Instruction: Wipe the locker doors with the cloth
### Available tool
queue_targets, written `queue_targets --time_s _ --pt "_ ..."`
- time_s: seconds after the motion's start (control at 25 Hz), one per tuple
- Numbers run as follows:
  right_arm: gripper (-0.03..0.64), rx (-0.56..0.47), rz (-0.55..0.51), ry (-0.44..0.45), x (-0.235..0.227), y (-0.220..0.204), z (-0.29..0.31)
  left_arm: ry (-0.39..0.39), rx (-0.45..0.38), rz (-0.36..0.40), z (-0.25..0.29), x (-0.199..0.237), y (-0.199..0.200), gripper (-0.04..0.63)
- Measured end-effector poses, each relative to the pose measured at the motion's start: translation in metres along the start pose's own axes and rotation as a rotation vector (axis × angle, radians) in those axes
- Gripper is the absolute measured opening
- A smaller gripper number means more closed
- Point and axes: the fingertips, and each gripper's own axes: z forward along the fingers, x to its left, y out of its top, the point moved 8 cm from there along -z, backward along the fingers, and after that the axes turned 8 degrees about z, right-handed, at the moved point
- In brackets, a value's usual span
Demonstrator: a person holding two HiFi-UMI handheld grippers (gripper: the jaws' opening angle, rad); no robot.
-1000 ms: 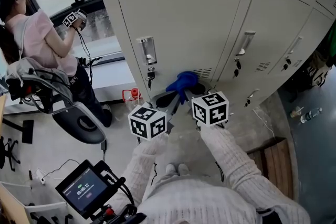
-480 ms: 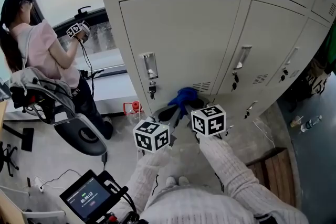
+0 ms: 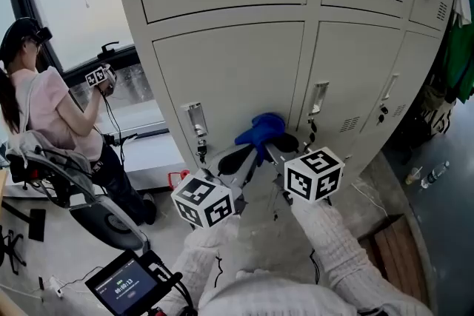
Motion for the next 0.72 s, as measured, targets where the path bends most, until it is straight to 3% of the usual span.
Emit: queue_targets --time_s 0.16,0.32,0.6,0.72 --pt "0.049 -0.146 -0.105 0.004 0.0 0.076 -0.013 -0.039 -0.112 0.143 0.024 -0.008 0.064 0.006" --pt "0.049 -0.227 -0.181 0.012 0.006 0.133 -0.018 -0.029 -0.214 0.232 0.04 -0.015 0.109 0.006" --pt "0.049 -0.282 -0.269 0.007 0.005 0.182 -0.022 -0.028 -0.262 0.372 0.058 -0.02 0.154 0.006" --pt "0.049 -0.288 -0.262 0.014 0.002 0.187 -0.02 -0.025 -0.273 0.38 0.063 -0.018 0.157 0.006"
